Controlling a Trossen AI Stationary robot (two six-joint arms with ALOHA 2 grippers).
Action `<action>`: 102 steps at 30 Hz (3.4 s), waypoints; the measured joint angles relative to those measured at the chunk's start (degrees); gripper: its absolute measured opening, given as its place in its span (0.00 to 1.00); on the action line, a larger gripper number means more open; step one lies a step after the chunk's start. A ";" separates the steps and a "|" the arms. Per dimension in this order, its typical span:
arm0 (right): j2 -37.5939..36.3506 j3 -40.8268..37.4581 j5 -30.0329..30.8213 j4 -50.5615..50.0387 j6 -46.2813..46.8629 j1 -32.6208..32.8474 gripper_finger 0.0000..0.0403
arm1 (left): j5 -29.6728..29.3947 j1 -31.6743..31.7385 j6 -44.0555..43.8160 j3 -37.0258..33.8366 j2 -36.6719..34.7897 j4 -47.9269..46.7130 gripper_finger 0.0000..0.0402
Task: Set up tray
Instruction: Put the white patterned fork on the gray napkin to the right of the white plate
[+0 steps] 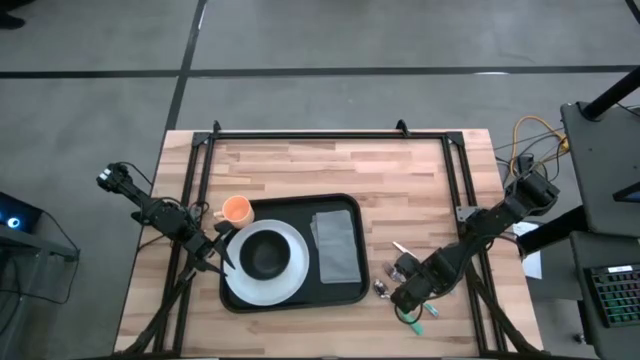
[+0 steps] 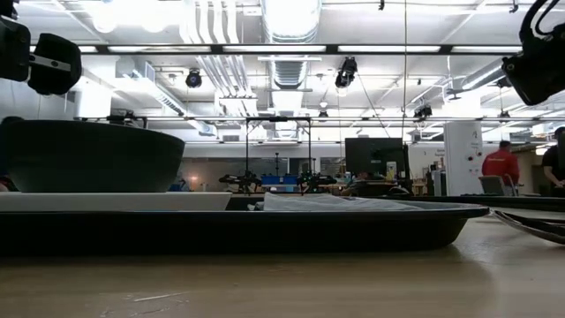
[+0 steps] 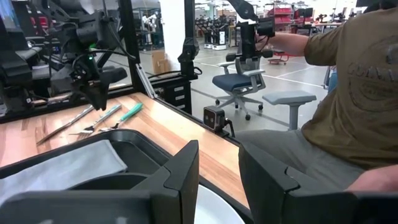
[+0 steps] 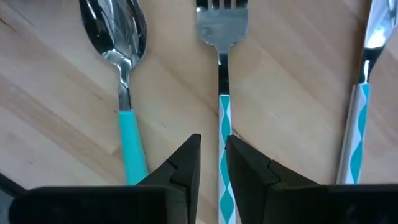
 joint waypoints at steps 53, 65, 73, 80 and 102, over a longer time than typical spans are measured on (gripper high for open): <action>-2.74 -6.29 5.23 10.31 -1.76 0.00 0.17 | 0.00 0.00 0.00 0.02 0.01 0.00 0.24; -4.20 -6.41 5.65 7.42 -0.39 -0.02 0.17 | -0.01 -0.01 0.00 0.00 0.00 0.01 0.24; -4.02 -6.65 4.68 7.70 0.18 0.09 0.17 | 0.01 -0.01 0.00 0.01 0.01 0.00 0.24; -3.93 -7.03 4.69 8.16 0.23 0.11 0.17 | 0.01 -0.02 0.00 0.00 0.02 0.00 0.24; 3.34 -6.96 1.59 10.52 -2.12 0.37 0.17 | 0.01 0.00 0.00 0.02 0.00 0.00 0.24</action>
